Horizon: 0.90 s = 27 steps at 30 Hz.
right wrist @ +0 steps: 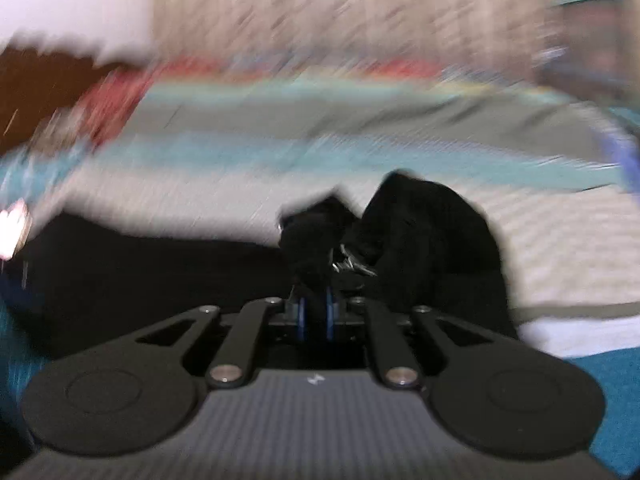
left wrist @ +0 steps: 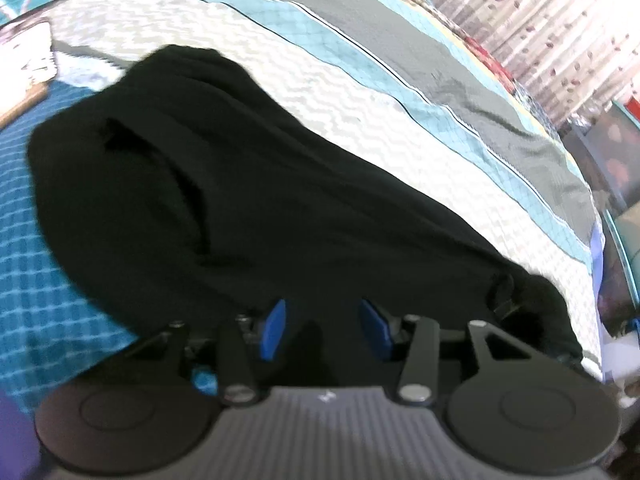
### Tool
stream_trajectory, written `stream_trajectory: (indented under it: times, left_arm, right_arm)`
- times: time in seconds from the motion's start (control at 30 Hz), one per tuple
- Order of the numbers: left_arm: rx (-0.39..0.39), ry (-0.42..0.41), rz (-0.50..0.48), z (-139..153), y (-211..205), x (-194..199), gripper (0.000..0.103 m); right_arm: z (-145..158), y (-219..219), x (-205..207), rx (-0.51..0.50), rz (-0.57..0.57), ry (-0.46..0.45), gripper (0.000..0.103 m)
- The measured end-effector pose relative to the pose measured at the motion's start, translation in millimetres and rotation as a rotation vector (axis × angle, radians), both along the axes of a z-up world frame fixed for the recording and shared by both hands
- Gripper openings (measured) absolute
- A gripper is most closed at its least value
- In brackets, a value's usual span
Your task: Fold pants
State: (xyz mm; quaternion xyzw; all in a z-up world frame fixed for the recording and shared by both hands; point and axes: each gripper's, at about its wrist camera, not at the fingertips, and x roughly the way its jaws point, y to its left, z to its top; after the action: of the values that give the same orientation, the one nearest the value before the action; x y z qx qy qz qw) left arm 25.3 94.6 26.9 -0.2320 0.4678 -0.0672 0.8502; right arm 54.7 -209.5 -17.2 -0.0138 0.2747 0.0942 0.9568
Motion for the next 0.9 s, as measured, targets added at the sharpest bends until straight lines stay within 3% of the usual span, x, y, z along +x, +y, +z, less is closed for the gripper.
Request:
stream_trajectory:
  times: [0.03,0.1,0.13,0.3,0.4,0.5,0.6,0.73,0.83,0.9]
  left_arm:
    - [-0.004,-0.002,0.013,0.2,5.8,-2.8,0.044]
    - [-0.019,-0.004,0.034,0.2,17.5,-8.8,0.045]
    - [-0.025,-0.005,0.041,-0.1,21.7,-11.2,0.046]
    - [-0.07,-0.016,0.07,-3.4,41.5,-22.5,0.046]
    - [-0.079,-0.021,0.076,-5.1,46.8,-24.4,0.047]
    - [-0.069,-0.016,0.067,-5.7,42.2,-23.1,0.047]
    - [-0.042,-0.011,0.042,-5.2,30.7,-22.4,0.047]
    - [0.052,0.008,-0.015,-6.6,2.3,-13.0,0.047]
    - [0.133,0.003,-0.063,-1.7,-23.7,-7.7,0.047]
    - [0.176,-0.02,-0.108,3.5,-42.8,-5.4,0.047]
  right_arm:
    - [-10.1,12.3,3.1,-0.05,0.025,0.036,0.02]
    - [-22.5,27.7,-0.5,-0.149,0.053,0.058,0.045]
    - [-21.6,28.3,-7.2,-0.161,0.06,0.037,0.047]
    - [9.4,-9.3,-35.4,-0.035,0.072,-0.068,0.046]
    - [21.8,-41.9,-32.3,0.0,-0.041,-0.121,0.045]
    - [13.5,-74.7,-16.9,0.031,-0.179,-0.09,0.038]
    - [-5.0,-98.0,-3.8,0.087,-0.258,-0.026,0.038]
    - [-31.6,-97.7,10.9,0.138,-0.252,0.132,0.036]
    - [-24.6,-86.5,3.6,0.083,-0.254,0.12,0.033]
    - [-8.2,-86.2,-6.8,0.138,-0.243,0.088,0.033]
